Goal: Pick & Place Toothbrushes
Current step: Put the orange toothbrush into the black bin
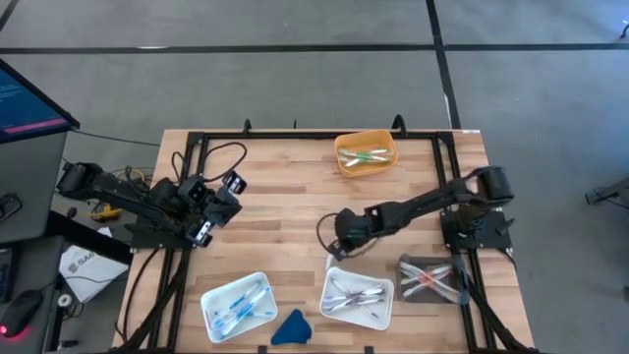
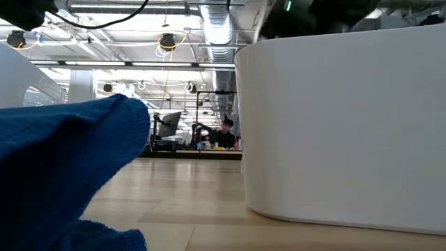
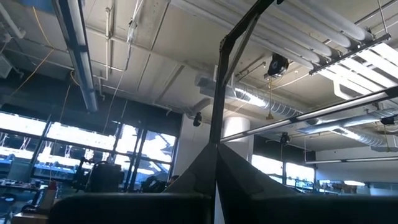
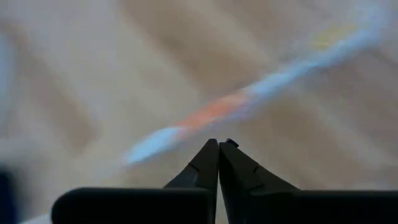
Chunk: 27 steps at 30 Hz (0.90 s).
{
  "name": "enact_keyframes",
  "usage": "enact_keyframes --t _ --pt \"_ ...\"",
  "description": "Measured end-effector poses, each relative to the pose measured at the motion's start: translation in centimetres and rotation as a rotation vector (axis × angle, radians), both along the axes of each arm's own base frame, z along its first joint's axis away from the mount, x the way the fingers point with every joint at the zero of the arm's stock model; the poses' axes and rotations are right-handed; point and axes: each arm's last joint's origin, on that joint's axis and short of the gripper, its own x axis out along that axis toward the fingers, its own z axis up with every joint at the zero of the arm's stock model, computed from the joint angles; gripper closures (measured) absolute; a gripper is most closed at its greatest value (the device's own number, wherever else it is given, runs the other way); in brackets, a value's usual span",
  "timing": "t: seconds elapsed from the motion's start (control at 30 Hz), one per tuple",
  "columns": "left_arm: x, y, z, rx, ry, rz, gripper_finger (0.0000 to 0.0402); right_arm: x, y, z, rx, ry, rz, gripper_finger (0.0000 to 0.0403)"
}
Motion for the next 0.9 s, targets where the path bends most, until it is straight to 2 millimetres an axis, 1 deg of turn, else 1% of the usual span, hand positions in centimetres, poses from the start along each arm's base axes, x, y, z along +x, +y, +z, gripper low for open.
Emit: enact_keyframes --t 0.1,0.27,0.37,0.47,0.6,0.67,0.77,0.9 --pt "0.0 0.0 0.0 -0.001 -0.002 0.000 0.0398 0.1 -0.7 -2.3 -0.017 0.094 -0.032 0.0395" --pt "0.0 0.0 0.0 -0.002 0.001 0.000 0.0398 0.7 -1.4 -3.6 -0.008 0.118 -0.046 0.0401" --pt "0.0 0.0 0.0 -0.001 0.001 0.001 0.0398 1.2 -1.7 -3.5 -0.023 0.112 -0.021 0.0399" --pt "0.0 0.0 0.0 -0.001 0.001 0.002 0.0398 1.9 -2.2 -2.9 -0.067 0.085 -0.008 0.0401" --pt "0.0 0.0 0.0 -0.001 0.001 0.001 0.0398 3.1 -3.4 -2.3 -0.162 0.049 -0.031 0.0401" --pt "0.0 0.0 0.0 -0.002 0.002 0.001 0.0398 3.7 -3.9 -2.3 -0.180 0.044 -0.027 0.0402" --pt "0.0 0.0 0.0 -0.002 0.003 0.001 0.0398 4.7 -3.7 -2.9 -0.216 0.043 0.049 0.0401" --pt "0.0 0.0 0.0 -0.002 0.004 0.001 0.0398 6.2 -2.8 -3.3 -0.210 0.031 0.146 0.0402"
